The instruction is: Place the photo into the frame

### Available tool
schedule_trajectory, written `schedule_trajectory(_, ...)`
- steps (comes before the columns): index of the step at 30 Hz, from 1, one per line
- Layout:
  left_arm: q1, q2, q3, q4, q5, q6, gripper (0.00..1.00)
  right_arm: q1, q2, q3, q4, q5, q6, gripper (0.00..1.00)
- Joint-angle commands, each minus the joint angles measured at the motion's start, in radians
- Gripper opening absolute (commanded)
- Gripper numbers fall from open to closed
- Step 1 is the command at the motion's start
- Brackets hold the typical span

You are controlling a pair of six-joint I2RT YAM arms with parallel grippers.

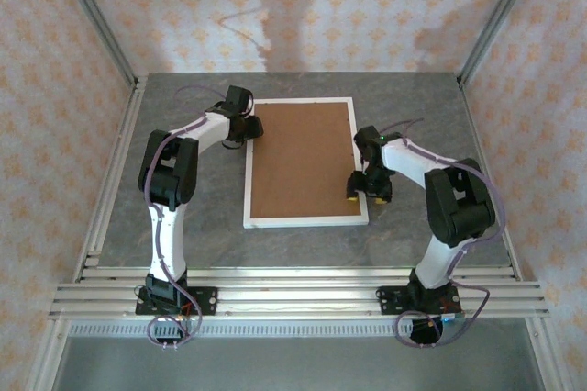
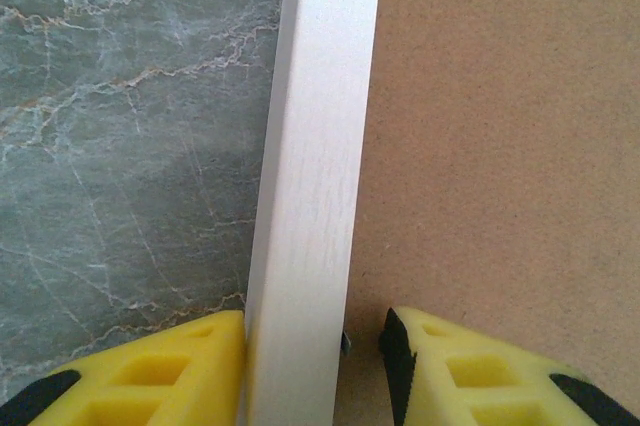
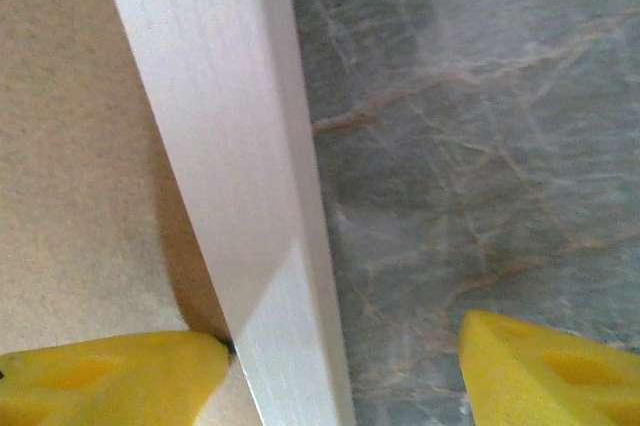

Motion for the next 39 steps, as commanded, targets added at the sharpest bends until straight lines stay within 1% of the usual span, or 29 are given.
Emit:
schedule_trajectory(1,-0.028,-0.028,-0.005,-0.122,0.015,0.007,0.43,0.009,-0.041,0.027,-0.005,0.022,-0.031,0.71)
schedule_trajectory(3,-0.027,-0.039,-0.003,-0.129,0.005,0.016,0.46,-0.022,-0.077,0.056,-0.009,0.014,-0.035,0.71)
schedule_trajectory(6,-0.022,-0.059,0.013,-0.15,-0.005,0.03,0.52,-0.058,-0.084,0.105,0.01,-0.023,-0.044,0.71)
schedule_trajectory(8,-0.016,-0.07,0.027,-0.163,-0.014,0.04,0.58,-0.074,-0.056,0.149,0.03,-0.028,-0.038,0.71)
schedule_trajectory(11,-0.002,-0.075,0.065,-0.199,-0.02,0.059,0.63,-0.093,0.008,0.204,0.09,-0.052,-0.025,0.7)
schedule_trajectory(13,0.007,-0.075,0.093,-0.222,-0.032,0.073,0.64,-0.104,0.061,0.238,0.14,-0.069,-0.021,0.68)
schedule_trajectory(15,0.016,-0.072,0.118,-0.243,-0.041,0.084,0.65,-0.115,0.115,0.283,0.165,-0.075,-0.023,0.65)
schedule_trajectory(19,0.034,-0.066,0.149,-0.26,-0.034,0.092,0.66,-0.145,0.201,0.353,0.23,-0.085,-0.016,0.59)
schedule_trajectory(23,0.05,-0.039,0.189,-0.288,-0.04,0.107,0.66,-0.17,0.295,0.418,0.259,-0.151,-0.027,0.55)
schedule_trajectory(26,0.058,-0.02,0.22,-0.304,-0.052,0.114,0.66,-0.169,0.347,0.453,0.262,-0.176,-0.03,0.46)
schedule_trajectory(27,0.062,-0.014,0.229,-0.308,-0.054,0.116,0.66,-0.169,0.357,0.46,0.261,-0.176,-0.03,0.43)
schedule_trajectory(31,0.089,0.017,0.285,-0.341,-0.05,0.128,0.66,-0.17,0.379,0.457,0.268,-0.174,-0.031,0.26)
schedule_trajectory(33,0.104,0.041,0.326,-0.369,-0.045,0.144,0.66,-0.17,0.378,0.445,0.273,-0.177,-0.028,0.2)
schedule_trajectory(39,0.124,0.143,0.489,-0.495,-0.01,0.213,0.64,-0.169,0.366,0.404,0.278,-0.194,-0.033,0.18)
